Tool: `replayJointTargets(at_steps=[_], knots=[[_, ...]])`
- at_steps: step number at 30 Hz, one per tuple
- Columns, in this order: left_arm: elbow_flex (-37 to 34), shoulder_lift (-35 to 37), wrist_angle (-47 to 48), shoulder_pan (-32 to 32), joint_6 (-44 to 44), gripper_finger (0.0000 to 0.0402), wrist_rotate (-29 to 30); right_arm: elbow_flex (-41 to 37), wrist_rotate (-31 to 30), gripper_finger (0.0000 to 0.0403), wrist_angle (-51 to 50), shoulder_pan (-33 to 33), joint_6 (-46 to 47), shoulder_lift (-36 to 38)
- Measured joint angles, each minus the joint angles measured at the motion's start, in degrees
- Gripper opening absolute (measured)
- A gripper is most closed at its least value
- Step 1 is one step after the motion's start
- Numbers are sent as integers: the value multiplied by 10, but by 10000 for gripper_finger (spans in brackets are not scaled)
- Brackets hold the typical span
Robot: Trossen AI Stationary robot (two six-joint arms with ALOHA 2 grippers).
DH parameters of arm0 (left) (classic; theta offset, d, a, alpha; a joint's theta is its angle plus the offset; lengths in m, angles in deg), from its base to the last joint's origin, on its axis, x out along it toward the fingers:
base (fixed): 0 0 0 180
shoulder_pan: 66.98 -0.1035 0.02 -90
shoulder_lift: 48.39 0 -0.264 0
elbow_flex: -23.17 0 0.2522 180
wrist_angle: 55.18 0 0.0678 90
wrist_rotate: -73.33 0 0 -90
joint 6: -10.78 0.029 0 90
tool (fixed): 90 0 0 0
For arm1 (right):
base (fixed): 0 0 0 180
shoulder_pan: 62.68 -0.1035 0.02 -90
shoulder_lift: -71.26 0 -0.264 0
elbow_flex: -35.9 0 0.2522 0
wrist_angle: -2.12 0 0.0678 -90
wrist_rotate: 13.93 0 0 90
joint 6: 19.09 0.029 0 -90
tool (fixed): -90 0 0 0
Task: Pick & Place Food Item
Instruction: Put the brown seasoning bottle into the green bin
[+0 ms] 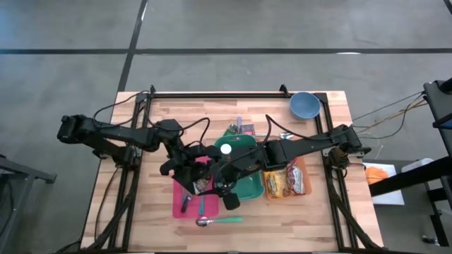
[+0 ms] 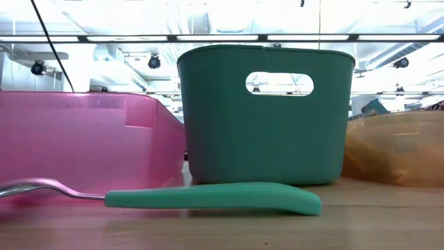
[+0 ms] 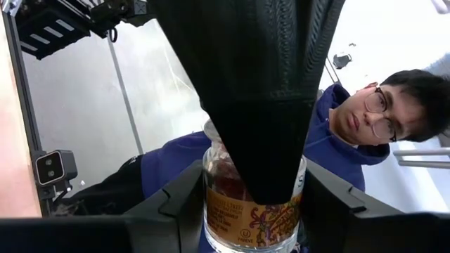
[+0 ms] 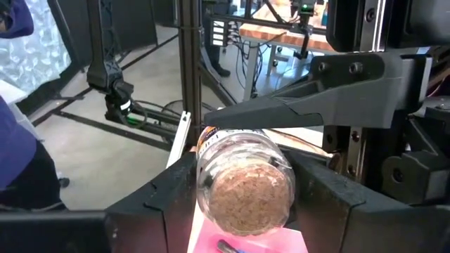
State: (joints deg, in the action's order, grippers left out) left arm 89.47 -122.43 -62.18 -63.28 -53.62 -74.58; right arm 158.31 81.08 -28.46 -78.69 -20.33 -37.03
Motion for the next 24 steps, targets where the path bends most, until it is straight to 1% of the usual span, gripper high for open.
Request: replayJointTargets(at_steps=[5, 6, 11, 14, 19, 24], knots=[[0, 0, -2, 0, 1, 173, 0, 0, 0, 188, 0, 0, 4, 0], [0, 0, -2, 0, 0, 180, 1, 0, 0, 188, 0, 0, 6, 0], [0, 0, -5, 0, -6, 266, 17, 0, 2, 187, -6, -2, 31, 0], [0, 0, -5, 0, -6, 307, 19, -1, 4, 187, -7, -2, 52, 0], [0, 1, -4, -1, -19, 344, 18, -1, -2, 186, -7, 0, 95, 0], [0, 2, -2, -13, -59, 358, -9, -1, -5, 186, -21, 11, 193, 3]])
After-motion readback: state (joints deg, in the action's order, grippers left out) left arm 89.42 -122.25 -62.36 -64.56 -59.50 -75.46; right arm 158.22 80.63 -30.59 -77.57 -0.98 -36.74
